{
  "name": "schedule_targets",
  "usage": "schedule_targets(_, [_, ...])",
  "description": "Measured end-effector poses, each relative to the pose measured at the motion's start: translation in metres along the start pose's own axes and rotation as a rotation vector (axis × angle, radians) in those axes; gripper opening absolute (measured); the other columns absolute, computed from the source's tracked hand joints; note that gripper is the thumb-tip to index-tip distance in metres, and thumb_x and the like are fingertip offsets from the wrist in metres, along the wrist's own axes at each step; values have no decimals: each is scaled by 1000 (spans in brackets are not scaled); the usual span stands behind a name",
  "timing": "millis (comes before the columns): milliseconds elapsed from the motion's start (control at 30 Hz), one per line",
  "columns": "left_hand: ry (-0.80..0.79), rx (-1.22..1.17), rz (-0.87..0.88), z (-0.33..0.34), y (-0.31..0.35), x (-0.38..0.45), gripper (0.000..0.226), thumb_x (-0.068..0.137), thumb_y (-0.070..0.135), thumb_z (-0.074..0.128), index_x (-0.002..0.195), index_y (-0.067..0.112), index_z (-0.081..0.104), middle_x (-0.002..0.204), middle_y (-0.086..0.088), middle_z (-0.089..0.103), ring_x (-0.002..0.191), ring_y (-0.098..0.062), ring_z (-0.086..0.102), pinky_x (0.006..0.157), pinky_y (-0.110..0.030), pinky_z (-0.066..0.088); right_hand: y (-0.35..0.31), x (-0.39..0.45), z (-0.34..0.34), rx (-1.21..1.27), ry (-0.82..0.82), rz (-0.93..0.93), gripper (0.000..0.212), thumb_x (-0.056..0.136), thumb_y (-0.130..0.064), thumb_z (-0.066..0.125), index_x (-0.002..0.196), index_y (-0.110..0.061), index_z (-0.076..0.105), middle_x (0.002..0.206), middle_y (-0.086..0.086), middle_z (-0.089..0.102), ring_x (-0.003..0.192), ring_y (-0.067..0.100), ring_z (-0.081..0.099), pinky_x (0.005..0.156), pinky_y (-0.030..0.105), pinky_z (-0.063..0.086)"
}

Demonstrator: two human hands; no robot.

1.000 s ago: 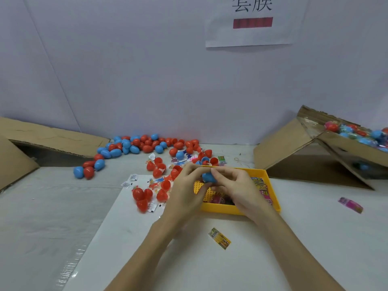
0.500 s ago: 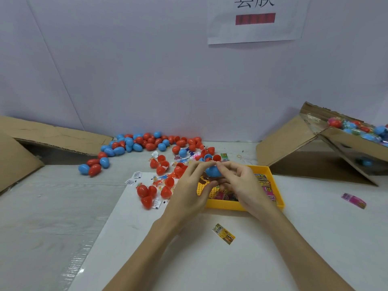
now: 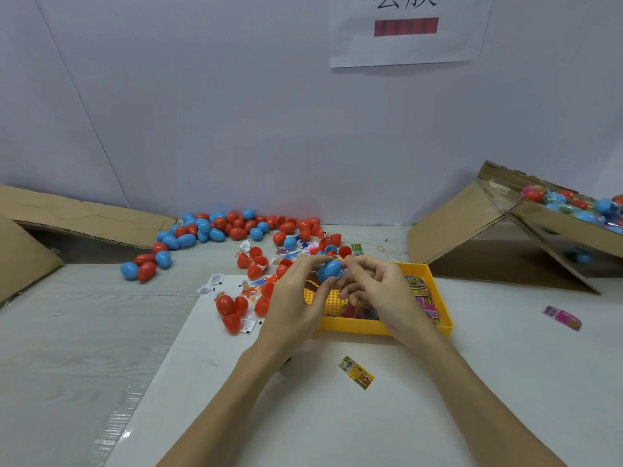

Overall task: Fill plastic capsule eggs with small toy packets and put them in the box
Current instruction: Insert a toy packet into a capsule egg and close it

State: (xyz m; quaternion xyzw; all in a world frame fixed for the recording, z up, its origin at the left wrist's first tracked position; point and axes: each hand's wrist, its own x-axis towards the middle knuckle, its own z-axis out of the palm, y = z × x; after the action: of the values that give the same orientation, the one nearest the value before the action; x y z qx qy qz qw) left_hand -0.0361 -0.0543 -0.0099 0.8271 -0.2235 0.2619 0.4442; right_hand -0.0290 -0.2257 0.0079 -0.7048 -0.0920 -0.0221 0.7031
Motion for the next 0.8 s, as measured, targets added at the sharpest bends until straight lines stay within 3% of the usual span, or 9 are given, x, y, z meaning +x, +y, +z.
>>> schedule_targets(100, [20,60,-25,-2,-3,-1,30,103,22,58,133,19,62,120,14,63,108,7,56,91,-7,42,-4,3,-5,40,150,-16,18,106,-20,55,120,-13,66,90,9,78,75,19,74,64,25,60])
schedule_targets(200, [-20,134,-52,-3,-4,-1,34,107,27,48,138,16,59,127,9,63,113,4,52,96,-6,38,-7,3,-21,-49,336,-63,17,106,-8,53,116,-13,66,91,8,76,77,17,74,61,22,57])
schedule_targets(267, [-52,169,-61,-4,-4,-2,37,107,29,44,139,15,58,129,6,63,117,-3,53,97,-7,37,-4,1,-36,-401,442,-116,17,103,-7,58,113,-14,70,97,1,75,81,15,72,64,19,52])
schedule_targets(333, [-80,192,-63,-3,-5,-2,36,108,28,44,139,15,58,128,4,63,118,-8,54,96,-8,37,-1,-1,-47,-776,452,-86,17,100,-9,66,112,-15,75,105,2,74,92,18,67,74,26,52])
schedule_targets(467, [-114,215,-58,-2,-5,-3,35,108,28,46,139,16,58,125,4,62,115,-8,52,97,-17,42,2,-4,-55,-1099,336,110,33,95,-20,75,128,-16,72,125,6,72,119,30,54,95,43,51])
schedule_targets(567, [-128,225,-51,-2,-5,-3,35,108,28,48,138,15,58,127,4,62,119,-10,52,100,-25,45,2,-4,-56,-1167,281,147,33,94,-24,77,126,-18,73,119,4,73,117,30,50,94,41,49])
schedule_targets(733, [-133,241,-44,-2,-6,-4,35,107,29,50,138,15,58,126,5,62,117,-9,52,99,-27,47,3,-3,-56,-1063,301,128,10,93,-16,77,103,-15,77,97,5,74,104,29,63,87,43,57])
schedule_targets(800, [-128,245,-37,-2,-7,-4,35,107,29,50,138,15,59,126,5,62,117,-10,52,99,-28,48,3,-2,-56,-1002,334,93,4,95,-15,74,98,-15,77,94,3,73,92,20,64,76,33,55])
